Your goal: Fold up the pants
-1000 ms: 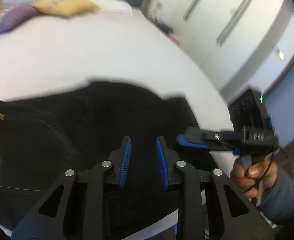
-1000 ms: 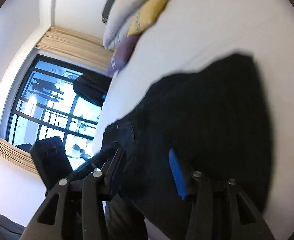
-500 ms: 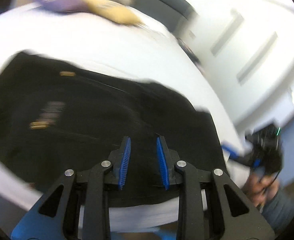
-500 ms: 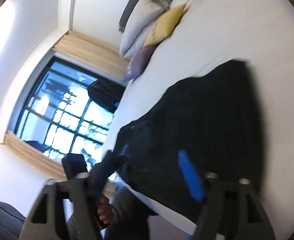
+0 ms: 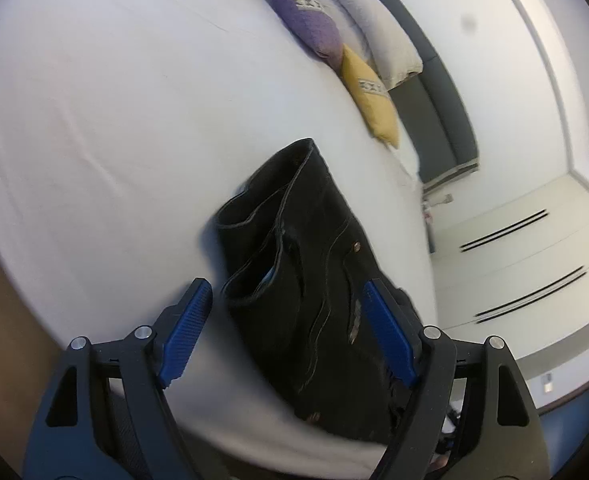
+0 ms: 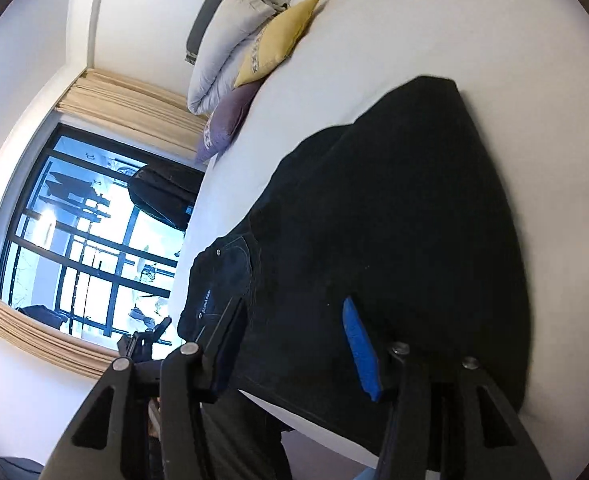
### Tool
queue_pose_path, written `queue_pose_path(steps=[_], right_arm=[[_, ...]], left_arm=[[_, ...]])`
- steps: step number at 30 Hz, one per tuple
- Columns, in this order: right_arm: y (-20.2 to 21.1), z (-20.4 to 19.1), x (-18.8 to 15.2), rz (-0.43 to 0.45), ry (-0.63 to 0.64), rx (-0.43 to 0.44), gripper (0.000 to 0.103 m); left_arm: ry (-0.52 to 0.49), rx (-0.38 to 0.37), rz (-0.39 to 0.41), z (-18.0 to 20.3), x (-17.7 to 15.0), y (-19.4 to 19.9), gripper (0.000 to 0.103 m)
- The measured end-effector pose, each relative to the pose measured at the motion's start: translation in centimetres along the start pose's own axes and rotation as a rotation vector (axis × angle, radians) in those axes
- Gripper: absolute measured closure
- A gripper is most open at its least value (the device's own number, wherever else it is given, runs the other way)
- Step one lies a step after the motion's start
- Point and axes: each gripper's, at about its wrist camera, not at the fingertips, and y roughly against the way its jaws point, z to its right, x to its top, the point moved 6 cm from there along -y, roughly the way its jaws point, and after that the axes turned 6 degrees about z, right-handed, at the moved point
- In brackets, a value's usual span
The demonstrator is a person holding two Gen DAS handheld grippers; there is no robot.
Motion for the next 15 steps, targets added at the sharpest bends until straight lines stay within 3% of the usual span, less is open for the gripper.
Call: queue_pose_path(steps=[4, 8, 11, 12, 15], right_arm=[[-2.2, -1.0, -1.0, -0.020, -0.007, -0.015, 0.050], [-2.3, -1.4, -1.1, -0.018, -0.011, -0.012, 0.050], [-2.6, -1.7, -1.1, -0.022, -0.002, -0.007, 0.050], [-2.7, -1.8, -1.1, -0.025, 0.000, -0.007, 0.050], [-2.6, -2.0, -1.3, -0.029, 0.004, -0.004, 0.050]], left_arm=[[0.037, -0.046, -0.019, -0.8, -2.8, -5.4, 0.026], [0.043, -0.084, 0.003, -0.8, -5.2, -8.3, 0.031], [0.042, -0.070, 0.002, -1.2, -5.6, -9.2, 0.050], [0.051, -0.066, 0.004, -1.6, -5.8, -9.5, 0.061], [0.076, -0.047, 0.005, -3.0, -6.8, -11.0, 0.073]])
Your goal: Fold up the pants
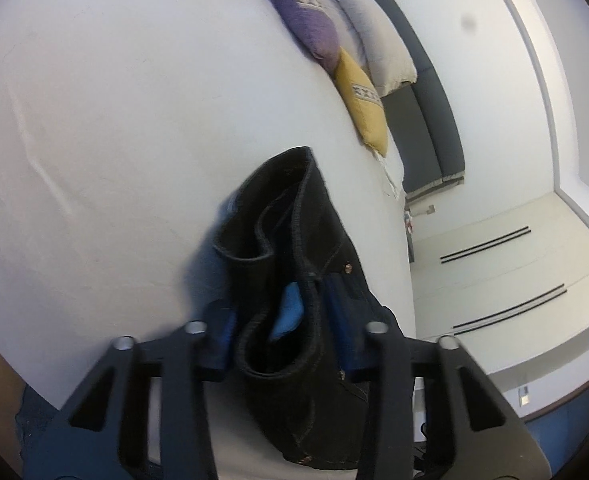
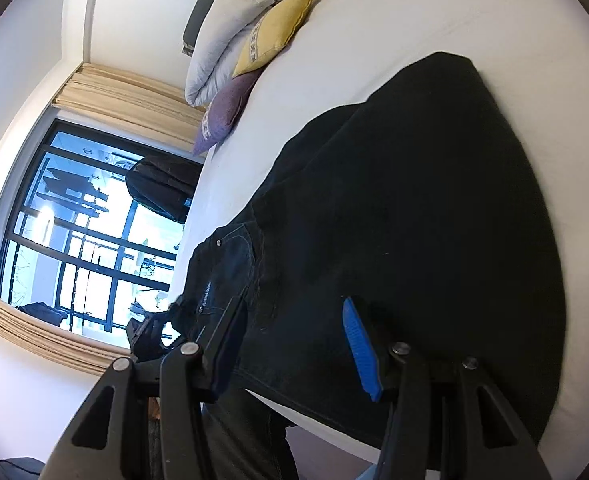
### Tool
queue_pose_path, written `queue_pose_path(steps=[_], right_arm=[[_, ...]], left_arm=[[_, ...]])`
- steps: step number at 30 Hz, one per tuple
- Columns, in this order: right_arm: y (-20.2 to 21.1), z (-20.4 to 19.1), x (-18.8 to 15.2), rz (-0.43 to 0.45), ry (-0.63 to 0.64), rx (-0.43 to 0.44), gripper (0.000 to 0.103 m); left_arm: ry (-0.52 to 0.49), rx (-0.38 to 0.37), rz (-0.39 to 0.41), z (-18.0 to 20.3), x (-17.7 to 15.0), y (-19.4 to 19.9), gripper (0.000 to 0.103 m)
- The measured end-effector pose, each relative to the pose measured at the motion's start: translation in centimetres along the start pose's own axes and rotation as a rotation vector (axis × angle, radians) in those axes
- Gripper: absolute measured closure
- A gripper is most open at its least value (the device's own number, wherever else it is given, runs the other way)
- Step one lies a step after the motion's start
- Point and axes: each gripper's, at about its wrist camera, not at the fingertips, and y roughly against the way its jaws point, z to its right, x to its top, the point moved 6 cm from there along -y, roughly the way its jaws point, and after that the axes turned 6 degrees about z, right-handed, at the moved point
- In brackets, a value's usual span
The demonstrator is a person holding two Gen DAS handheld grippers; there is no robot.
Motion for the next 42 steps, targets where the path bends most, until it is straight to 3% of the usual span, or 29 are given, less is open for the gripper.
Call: queue_pose_path(steps=[7, 14, 21, 25, 30, 31, 34, 37, 39, 42], right_arm=[[0.2, -0.4, 0.1, -0.004, 0.013, -0.006, 0.050], [-0.9, -1.0, 0.2, -0.017, 0.032, -0.020, 0.050], [-0.6, 1.5, 1.2, 0.028, -0.046, -0.047, 0.050], [-1.2, 2.3, 0.9, 0.008, -0.045, -0.054, 0.055], [-0.8, 2.2, 0.7, 0.004, -0.044, -0.034, 0.056], [-0.7, 2.1, 0.6, 0.002, -0.045, -0.036, 0.055], [-0.4, 1.1, 0.7, 0.001, -0.044, -0.015, 0.039], [0.2, -0.5, 1.3, 0.012, -0.062, 0.074, 0.033], [1.0, -1.4, 2.5, 0.029, -0.089, 0.153, 0.027], [2.2, -1.6, 4.1, 0.062, -0.126, 0.222, 0.020]], left_arm=[[0.000, 0.032, 0.004, -0.9, -1.0, -2.1, 0.090], [-0.002, 0.016, 0.020, -0.9, -1.7, -3.9, 0.091], [-0.016, 0.014, 0.033, -0.6, -1.9, -3.9, 0.092], [-0.105, 0.025, 0.050, 1.8, -1.7, -3.3, 0.092], [-0.308, 0.008, 0.054, 8.9, -3.3, -3.0, 0.092], [-0.350, -0.008, 0.049, 11.0, -4.0, -3.1, 0.092], [-0.489, -0.073, 0.009, 17.8, -7.5, -4.1, 0.092], [-0.672, -0.128, -0.084, 23.8, -13.8, -6.8, 0.092], [-0.730, -0.159, -0.174, 25.4, -18.3, -9.1, 0.092], [-0.771, -0.148, -0.302, 25.1, -24.4, -12.5, 0.092]])
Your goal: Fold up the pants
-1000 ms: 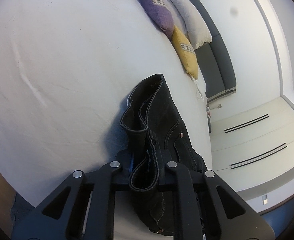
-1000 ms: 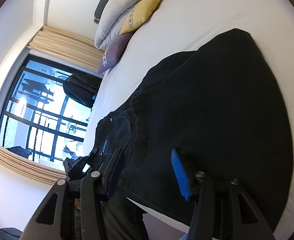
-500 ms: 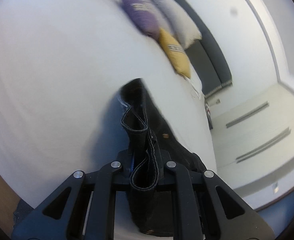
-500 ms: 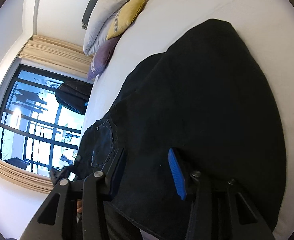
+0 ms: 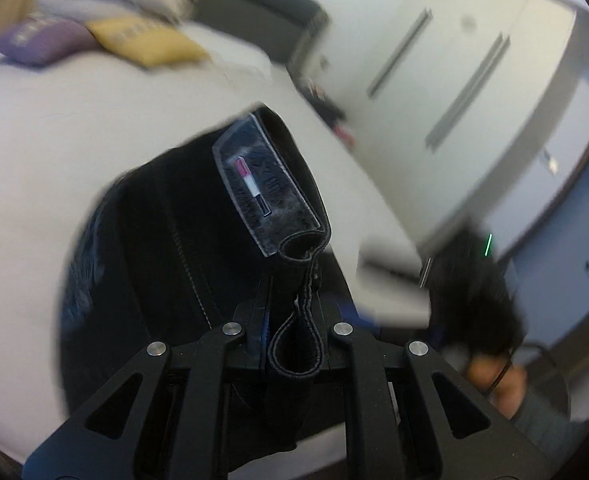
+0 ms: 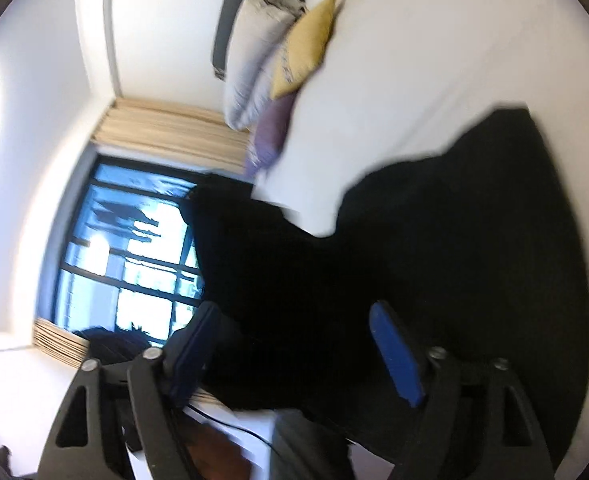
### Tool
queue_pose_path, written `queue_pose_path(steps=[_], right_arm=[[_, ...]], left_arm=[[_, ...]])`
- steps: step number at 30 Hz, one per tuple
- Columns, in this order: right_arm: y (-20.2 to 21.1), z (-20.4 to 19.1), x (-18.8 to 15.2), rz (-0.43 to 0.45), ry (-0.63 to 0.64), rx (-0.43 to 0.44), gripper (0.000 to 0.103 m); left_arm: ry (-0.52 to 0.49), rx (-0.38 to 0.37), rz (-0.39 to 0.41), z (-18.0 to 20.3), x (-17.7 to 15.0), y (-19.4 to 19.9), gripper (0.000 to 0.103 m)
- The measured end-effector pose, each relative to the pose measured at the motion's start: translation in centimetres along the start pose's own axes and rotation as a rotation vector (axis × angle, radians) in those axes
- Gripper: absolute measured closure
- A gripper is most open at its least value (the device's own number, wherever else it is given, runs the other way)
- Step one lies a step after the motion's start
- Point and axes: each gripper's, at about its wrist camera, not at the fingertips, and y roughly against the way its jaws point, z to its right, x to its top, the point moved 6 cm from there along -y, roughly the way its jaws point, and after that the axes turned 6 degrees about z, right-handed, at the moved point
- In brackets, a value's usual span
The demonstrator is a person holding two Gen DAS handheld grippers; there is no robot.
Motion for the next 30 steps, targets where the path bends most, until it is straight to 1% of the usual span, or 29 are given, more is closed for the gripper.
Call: queue_pose_path(steps=[1, 3, 4, 8, 9, 10, 11, 13, 15, 16, 18, 19, 20, 25, 26, 28, 29, 30], right_arm=[[0.3, 0.2, 0.7, 0.005, -0.010, 0.004, 0.019], [0.5, 1.0, 1.7, -0.006, -0.039, 0.003, 0.019], [0.4, 1.3, 2.0, -0.010, -0.052, 0.002, 0.019], [-0.5, 2.7, 3.2, -0.021, -0.081, -0.009, 0.019], [-1.0, 3.3, 3.3, -0.036, -0.083, -0.040, 0.020], [-1.4, 4.0, 3.4, -0.048, -0.096, -0.078, 0.029], [-1.9, 4.5, 3.3, -0.065, -0.113, -0.091, 0.034], [-2.9, 4.7, 3.3, -0.101, -0.139, -0.068, 0.037], [-3.5, 4.4, 3.3, -0.128, -0.116, -0.076, 0.043], [-3.7, 4.1, 3.4, -0.138, -0.094, -0.080, 0.044], [-3.8, 3.4, 3.4, -0.151, -0.046, -0.094, 0.050], [-3.8, 3.0, 3.5, -0.153, -0.024, -0.100, 0.055], [-3.8, 2.7, 3.6, -0.152, -0.009, -0.102, 0.058], [-2.5, 1.7, 4.5, -0.118, 0.056, -0.121, 0.070], [-2.2, 1.5, 4.7, -0.106, 0.059, -0.121, 0.076], [-1.3, 1.4, 5.3, -0.081, 0.063, -0.122, 0.084], [-0.7, 1.5, 5.6, -0.068, 0.058, -0.123, 0.092], [-0.2, 1.7, 5.8, -0.058, 0.056, -0.127, 0.094]], left_arm=[[-0.010, 0.000, -0.028, 0.6, -1.0, -1.0, 0.092], [-0.061, 0.029, -0.067, 1.5, -2.6, -2.5, 0.092], [-0.075, 0.038, -0.076, 1.6, -3.1, -2.9, 0.092], [-0.117, 0.074, -0.085, 2.1, -3.3, -3.9, 0.092], [-0.137, 0.085, -0.089, 2.4, -3.2, -4.3, 0.092], [-0.153, 0.094, -0.092, 2.8, -3.4, -4.5, 0.092], [-0.171, 0.106, -0.096, 3.2, -3.6, -4.8, 0.092], [-0.185, 0.126, -0.106, 3.7, -3.8, -5.5, 0.092], [-0.183, 0.139, -0.116, 3.8, -3.8, -6.0, 0.092], [-0.185, 0.145, -0.119, 4.0, -3.8, -6.1, 0.092], [-0.202, 0.158, -0.126, 4.4, -3.9, -6.6, 0.092], [-0.209, 0.164, -0.129, 4.6, -3.8, -6.8, 0.092], [-0.213, 0.168, -0.131, 4.9, -3.9, -6.7, 0.092], [-0.233, 0.173, -0.135, 6.1, -3.8, -7.6, 0.092], [-0.240, 0.173, -0.134, 6.5, -3.6, -7.7, 0.092], [-0.249, 0.173, -0.135, 7.0, -3.2, -7.7, 0.092], [-0.253, 0.170, -0.135, 7.3, -3.2, -7.8, 0.092], [-0.259, 0.163, -0.135, 7.6, -2.9, -7.8, 0.092]])
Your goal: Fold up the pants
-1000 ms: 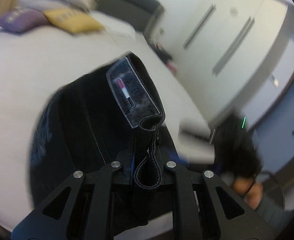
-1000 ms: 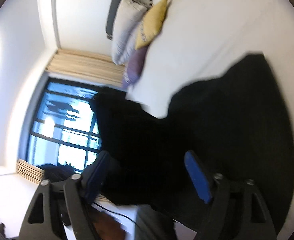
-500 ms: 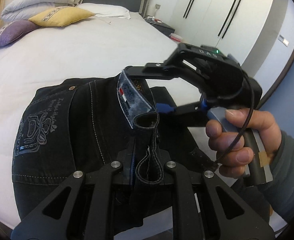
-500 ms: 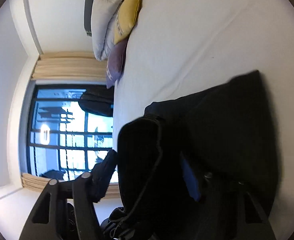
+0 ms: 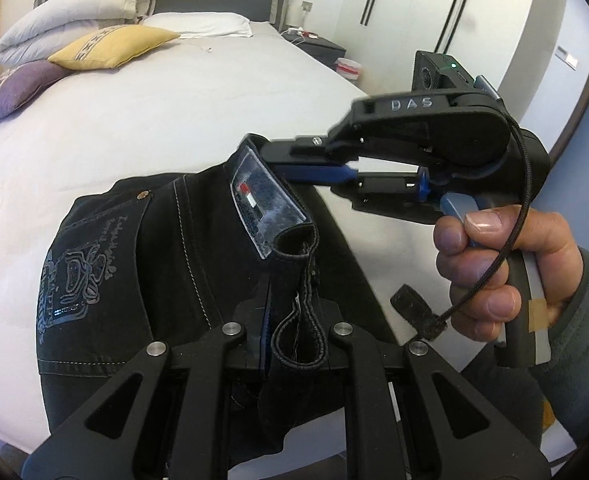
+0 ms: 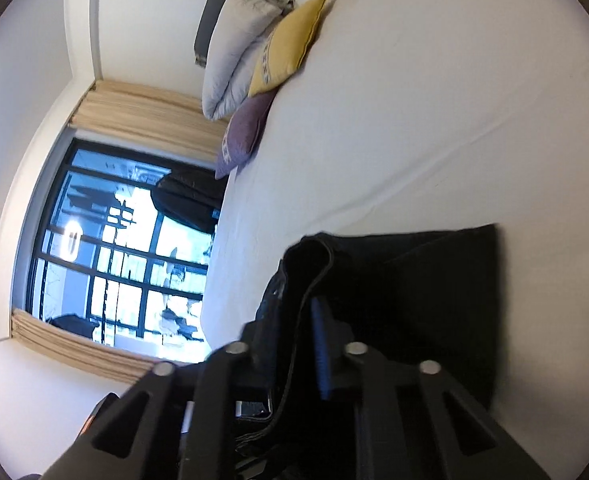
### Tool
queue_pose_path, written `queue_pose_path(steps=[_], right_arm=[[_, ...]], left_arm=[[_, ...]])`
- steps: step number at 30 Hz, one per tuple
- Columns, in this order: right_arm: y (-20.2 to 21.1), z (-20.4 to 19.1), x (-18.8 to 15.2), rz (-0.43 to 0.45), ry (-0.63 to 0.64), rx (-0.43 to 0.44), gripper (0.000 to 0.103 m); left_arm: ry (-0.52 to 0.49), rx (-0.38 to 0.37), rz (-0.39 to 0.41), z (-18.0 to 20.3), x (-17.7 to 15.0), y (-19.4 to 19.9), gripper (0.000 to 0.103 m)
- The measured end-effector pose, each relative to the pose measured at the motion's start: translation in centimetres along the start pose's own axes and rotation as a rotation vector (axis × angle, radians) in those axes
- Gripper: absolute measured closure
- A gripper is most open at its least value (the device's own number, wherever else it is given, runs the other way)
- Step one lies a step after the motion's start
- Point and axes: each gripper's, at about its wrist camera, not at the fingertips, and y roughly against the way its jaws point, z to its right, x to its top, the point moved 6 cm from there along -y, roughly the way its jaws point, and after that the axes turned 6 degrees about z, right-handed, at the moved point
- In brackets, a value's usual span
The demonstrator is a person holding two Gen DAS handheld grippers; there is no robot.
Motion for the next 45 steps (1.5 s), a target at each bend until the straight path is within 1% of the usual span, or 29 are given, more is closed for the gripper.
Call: queue_pose_path(steps=[5, 7, 9, 11, 13, 15, 16, 17, 18, 19, 20, 21, 24, 27, 29, 31, 32, 33, 34, 35, 36, 37, 38, 39, 40, 41, 42, 44, 45], right_arm=[[1.6, 1.1, 0.2, 0.024, -0.020, 0.003, 0.095], [2.0, 1.5, 0.1, 0.024, -0.027, 0.007, 0.095], [2.2, 2.2, 0.2, 0.035, -0.042, -0.008, 0.095], [2.8, 3.5, 0.2, 0.048, -0.063, -0.057, 0.095], [3.4, 4.9, 0.5, 0.066, -0.076, -0.118, 0.094], [4.3, 5.5, 0.7, 0.087, -0.093, -0.118, 0.094], [4.6, 5.6, 0.9, 0.095, -0.097, -0.116, 0.093], [4.8, 5.5, 1.1, 0.104, -0.098, -0.115, 0.084], [5.0, 5.2, 1.3, 0.111, -0.096, -0.110, 0.077], [5.2, 4.7, 1.6, 0.119, -0.088, -0.099, 0.066], [5.2, 4.3, 1.8, 0.125, -0.077, -0.087, 0.062], [5.1, 3.6, 2.1, 0.128, -0.064, -0.074, 0.062], [4.4, 1.4, 2.4, 0.117, -0.027, -0.021, 0.062], [3.0, -1.1, 1.8, 0.075, 0.007, 0.053, 0.062], [1.6, -2.3, 0.8, 0.035, 0.021, 0.097, 0.062], [0.1, -2.0, -0.6, -0.008, 0.017, 0.093, 0.060], [-0.6, -1.1, -1.4, -0.031, 0.001, 0.074, 0.053], [-1.2, 0.5, -2.4, -0.050, -0.012, 0.023, 0.051], [-1.5, 2.8, -3.3, -0.061, -0.015, -0.061, 0.059], [-1.5, 5.1, -4.2, -0.060, -0.040, -0.094, 0.094], [-1.1, 6.4, -4.7, -0.048, -0.071, -0.088, 0.103], [-0.4, 7.5, -5.2, -0.034, -0.119, -0.070, 0.103], [0.4, 7.8, -5.6, -0.017, -0.141, -0.041, 0.103], [1.4, 7.4, -6.1, 0.002, -0.116, -0.057, 0.103], [1.9, 6.8, -6.4, 0.006, -0.088, -0.069, 0.098], [2.4, 5.7, -6.9, 0.003, -0.068, -0.059, 0.082], [2.7, 4.6, -7.3, 0.000, -0.061, -0.019, 0.066], [3.5, 1.0, -8.3, 0.003, -0.003, 0.108, 0.057], [3.4, -0.8, -9.1, -0.011, 0.036, 0.163, 0.055]], left_arm=[[-0.054, -0.019, -0.001, 2.4, 0.4, -0.4, 0.092], [-0.067, -0.019, -0.025, 3.0, -0.1, -1.6, 0.092], [-0.085, -0.008, -0.059, 3.3, -1.2, -3.5, 0.092], [-0.079, -0.012, -0.093, 3.3, -2.3, -5.0, 0.091], [-0.098, -0.002, -0.093, 3.5, -3.0, -5.9, 0.090], [-0.126, 0.005, -0.079, 3.7, -3.4, -6.6, 0.088], [-0.122, -0.002, -0.077, 3.7, -3.6, -6.8, 0.083], [-0.108, -0.017, -0.070, 3.8, -3.6, -6.7, 0.080], [-0.084, -0.055, -0.065, 3.8, -3.5, -6.2, 0.071], [-0.055, -0.095, -0.066, 3.6, -3.3, -5.6, 0.056], [-0.027, -0.125, -0.065, 3.4, -3.1, -4.8, 0.047], [0.002, -0.135, -0.040, 2.8, -2.8, -3.3, 0.037], [0.047, -0.149, 0.041, 0.3, -1.6, 0.9, 0.037], [0.101, -0.112, 0.120, -3.5, 0.0, 3.4, 0.037], [0.128, -0.067, 0.131, -6.3, 0.9, 3.2, 0.037], [0.132, -0.007, 0.121, -8.3, 1.1, 1.8, 0.037], [0.116, 0.029, 0.097, -9.2, 1.0, 0.4, 0.037], [0.107, 0.059, 0.054, -10.0, 0.1, -1.1, 0.037], [0.114, 0.063, 0.002, -10.6, -0.9, -2.6, 0.037], [0.122, 0.057, -0.038, -10.9, -2.1, -4.0, 0.037], [0.119, 0.060, -0.034, -11.1, -3.2, -4.7, 0.037], [0.103, 0.064, -0.008, -11.0, -3.4, -4.6, 0.037], [0.088, 0.075, 0.000, -10.8, -3.5, -4.4, 0.037], [0.090, 0.084, -0.011, -10.7, -3.4, -4.2, 0.037], [0.103, 0.084, -0.015, -10.7, -3.0, -3.8, 0.037], [0.113, 0.078, -0.004, -10.7, -2.5, -3.2, 0.037], [0.115, 0.072, 0.028, -10.7, -1.5, -2.2, 0.037], [0.088, 0.086, 0.087, -10.9, 0.8, -1.0, 0.036], [0.078, 0.087, 0.099, -11.2, 1.8, -1.0, 0.031]])
